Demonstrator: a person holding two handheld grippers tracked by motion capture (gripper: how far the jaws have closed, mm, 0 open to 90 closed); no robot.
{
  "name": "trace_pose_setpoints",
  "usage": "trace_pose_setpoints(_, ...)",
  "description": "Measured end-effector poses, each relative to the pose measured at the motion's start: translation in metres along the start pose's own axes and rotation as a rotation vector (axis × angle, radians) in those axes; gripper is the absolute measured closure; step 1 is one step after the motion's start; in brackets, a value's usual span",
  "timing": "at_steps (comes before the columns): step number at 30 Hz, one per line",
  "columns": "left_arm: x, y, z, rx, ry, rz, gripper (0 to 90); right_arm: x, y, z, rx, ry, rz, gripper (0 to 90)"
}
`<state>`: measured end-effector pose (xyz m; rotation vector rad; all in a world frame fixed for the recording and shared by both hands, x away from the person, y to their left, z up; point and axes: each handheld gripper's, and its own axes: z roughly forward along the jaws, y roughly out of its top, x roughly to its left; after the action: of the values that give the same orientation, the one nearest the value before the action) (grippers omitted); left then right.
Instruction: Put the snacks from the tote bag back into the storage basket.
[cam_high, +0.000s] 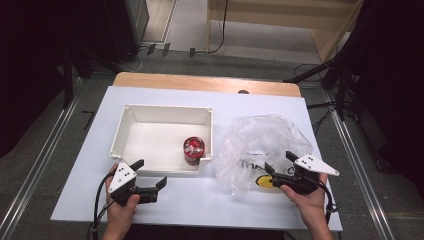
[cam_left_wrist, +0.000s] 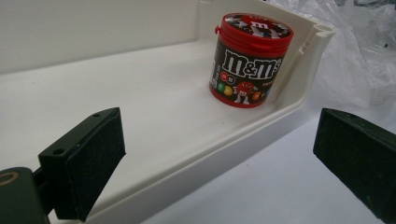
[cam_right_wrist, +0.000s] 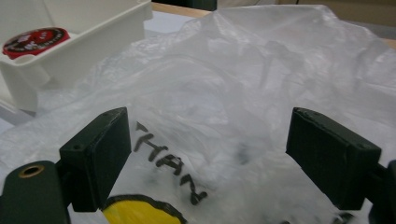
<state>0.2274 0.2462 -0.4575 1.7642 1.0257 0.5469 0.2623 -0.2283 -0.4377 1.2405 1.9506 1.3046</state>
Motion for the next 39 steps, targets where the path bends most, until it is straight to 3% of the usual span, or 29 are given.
trace_pose_setpoints(13,0.0,0.0,0.0,0.002,-0.004,-0.001,2.3,-0.021,-0.026,-0.026,-0.012,-0.074,0.047,14.6)
trace_pose_setpoints(24,0.0,-0.001,-0.002,-0.004,-0.006,0.003,2.3,-0.051,-0.048,-0.039,-0.025,-0.131,0.099,14.9)
trace_pose_setpoints(29,0.0,-0.001,-0.002,-0.005,-0.007,0.002,2.3,-0.062,-0.055,-0.047,-0.052,-0.138,0.099,15.2)
trace_pose_setpoints(36,0.002,-0.002,-0.006,-0.03,0.008,-0.032,2.3,-0.08,-0.063,-0.058,-0.099,-0.204,0.149,15.7)
trace_pose_setpoints(39,0.002,-0.003,-0.005,-0.023,0.006,-0.026,2.3,-0.085,-0.067,-0.063,-0.124,-0.223,0.185,17.5)
